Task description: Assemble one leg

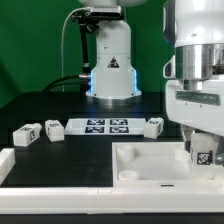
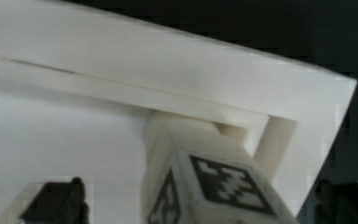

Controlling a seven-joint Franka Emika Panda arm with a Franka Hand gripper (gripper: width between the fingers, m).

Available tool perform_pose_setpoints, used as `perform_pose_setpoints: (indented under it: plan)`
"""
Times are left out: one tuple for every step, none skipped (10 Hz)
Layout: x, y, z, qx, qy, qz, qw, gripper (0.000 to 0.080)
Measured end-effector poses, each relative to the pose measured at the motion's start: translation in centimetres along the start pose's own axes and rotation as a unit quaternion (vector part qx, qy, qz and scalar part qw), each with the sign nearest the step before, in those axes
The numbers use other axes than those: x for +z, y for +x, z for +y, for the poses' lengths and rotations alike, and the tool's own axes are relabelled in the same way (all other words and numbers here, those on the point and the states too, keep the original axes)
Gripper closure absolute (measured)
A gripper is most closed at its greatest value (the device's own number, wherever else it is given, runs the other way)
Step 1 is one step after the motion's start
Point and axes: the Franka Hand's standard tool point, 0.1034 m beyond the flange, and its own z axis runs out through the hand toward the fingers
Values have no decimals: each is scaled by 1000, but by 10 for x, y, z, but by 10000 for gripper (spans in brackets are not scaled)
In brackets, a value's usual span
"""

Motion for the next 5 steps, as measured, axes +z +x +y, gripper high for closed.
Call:
perform_pose_setpoints:
  plan:
    - [-1, 2, -1, -56, 1, 0, 998, 151]
    - [-1, 5, -2, -139, 3, 0, 990, 151]
    - [-1, 6, -2, -195, 2, 0, 981, 151]
    - [-1, 6, -1, -237, 2, 1, 972, 151]
    - [0, 5, 0, -309, 3, 3, 951, 151]
